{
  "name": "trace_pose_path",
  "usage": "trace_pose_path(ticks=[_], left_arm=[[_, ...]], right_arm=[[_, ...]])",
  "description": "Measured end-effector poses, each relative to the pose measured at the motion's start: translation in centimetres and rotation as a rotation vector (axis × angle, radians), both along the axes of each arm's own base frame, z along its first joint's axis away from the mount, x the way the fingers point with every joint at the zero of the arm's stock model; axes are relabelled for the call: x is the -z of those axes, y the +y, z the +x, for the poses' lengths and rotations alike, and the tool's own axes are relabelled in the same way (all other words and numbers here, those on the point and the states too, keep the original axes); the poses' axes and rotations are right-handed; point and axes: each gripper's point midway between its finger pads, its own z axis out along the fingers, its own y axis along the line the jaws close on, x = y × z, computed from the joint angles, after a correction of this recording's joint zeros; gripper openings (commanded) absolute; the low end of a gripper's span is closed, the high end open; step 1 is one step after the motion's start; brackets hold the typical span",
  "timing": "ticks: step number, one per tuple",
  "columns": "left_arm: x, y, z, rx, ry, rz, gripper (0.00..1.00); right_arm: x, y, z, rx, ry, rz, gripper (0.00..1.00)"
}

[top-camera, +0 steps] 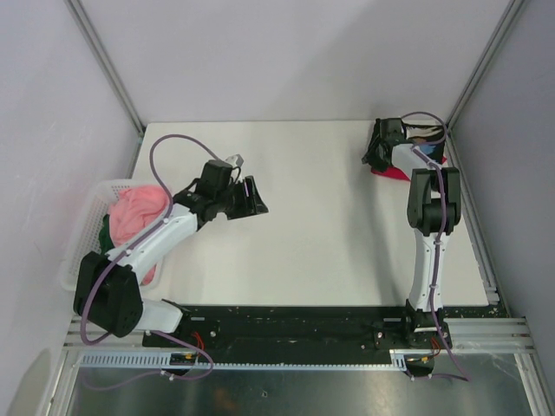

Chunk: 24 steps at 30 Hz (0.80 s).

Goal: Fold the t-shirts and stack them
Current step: Put the neatly folded tshirt into the corner of the board with both arms

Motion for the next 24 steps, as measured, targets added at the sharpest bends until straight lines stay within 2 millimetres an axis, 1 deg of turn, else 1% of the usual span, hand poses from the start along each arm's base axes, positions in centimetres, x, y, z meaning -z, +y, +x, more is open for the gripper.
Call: trace_pose_path(ticks=[4, 9, 12, 18, 21, 24], left_arm=[[0.5, 0.2, 0.2, -0.006, 0.012, 0.006, 0.62], [0.5, 0.2, 0.2, -0.007, 0.013, 0.006, 0.62], [0.5, 0.2, 0.2, -0.006, 0.013, 0.004, 0.62], [0.3, 0.3, 0.2, -0.008, 0.01, 0.002, 0.62], [0.1, 0.4, 0.2, -0.011, 0.003, -0.001, 0.62], [-0.1, 0.7, 0.2, -0.018, -0.004, -0.004, 0.62]], right_arm=[[0.2, -0.7, -0.3, -0.002, 0.018, -0.036, 0.44], [0.3, -1.9, -0.7, 0.015, 0.021, -0.038, 0.44], [0.4, -3.2, -1.7, 0.04, 0.031, -0.042, 0.43], [0.5, -5.8, -4.3, 0.09, 0.056, -0.044, 0.43], [0.4, -5.9, -4.9, 0.09, 0.06, -0.044, 0.44], [0.3, -5.6, -5.1, 0.076, 0.062, -0.057, 0.44]])
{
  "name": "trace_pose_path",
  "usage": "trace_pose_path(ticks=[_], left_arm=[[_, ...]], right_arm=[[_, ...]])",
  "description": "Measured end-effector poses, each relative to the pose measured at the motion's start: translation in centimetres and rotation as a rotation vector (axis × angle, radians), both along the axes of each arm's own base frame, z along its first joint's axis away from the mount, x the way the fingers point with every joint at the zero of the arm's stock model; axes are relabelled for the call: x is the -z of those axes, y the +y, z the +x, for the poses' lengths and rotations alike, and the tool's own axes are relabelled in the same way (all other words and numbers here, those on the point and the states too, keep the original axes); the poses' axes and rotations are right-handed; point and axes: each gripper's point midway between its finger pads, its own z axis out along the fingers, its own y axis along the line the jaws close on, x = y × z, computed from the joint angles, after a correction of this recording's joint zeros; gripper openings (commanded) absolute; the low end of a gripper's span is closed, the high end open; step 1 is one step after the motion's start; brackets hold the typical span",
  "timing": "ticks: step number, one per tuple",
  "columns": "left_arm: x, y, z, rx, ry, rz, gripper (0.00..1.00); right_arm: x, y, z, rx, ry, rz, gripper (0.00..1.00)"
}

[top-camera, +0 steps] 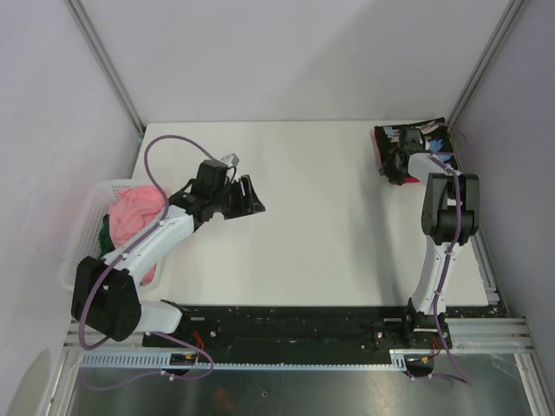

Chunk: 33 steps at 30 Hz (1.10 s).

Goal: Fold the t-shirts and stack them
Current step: Put the neatly folded tshirt into the corner of the board with both arms

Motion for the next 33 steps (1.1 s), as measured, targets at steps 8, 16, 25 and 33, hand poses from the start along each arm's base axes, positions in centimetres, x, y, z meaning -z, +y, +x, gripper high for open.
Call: trace_pose_path(ticks=[8, 16, 25, 33], left_arm=[[-1.6, 2.4, 0.9, -0.072, -0.044, -0.019, 0.64], [-4.2, 7.6, 1.1, -0.243, -0.136, 0.011, 0.68], [-3.7, 9.9, -1.7, -0.287, -0.173, 0.036, 0.72], [-3.0, 10.9, -4.3, -0.261, -0.212, 0.077, 0.73]], right_arm=[[-1.4, 6.7, -2.8, -0.137, 0.071, -0.007, 0.53], [-13.5, 18.8, -7.4, -0.41, -0.149, 0.059, 0.64], [-18.9, 24.2, -15.3, -0.589, -0.249, 0.096, 0.82], [-21.0, 23.9, -19.1, -0.618, -0.29, 0.094, 0.91]])
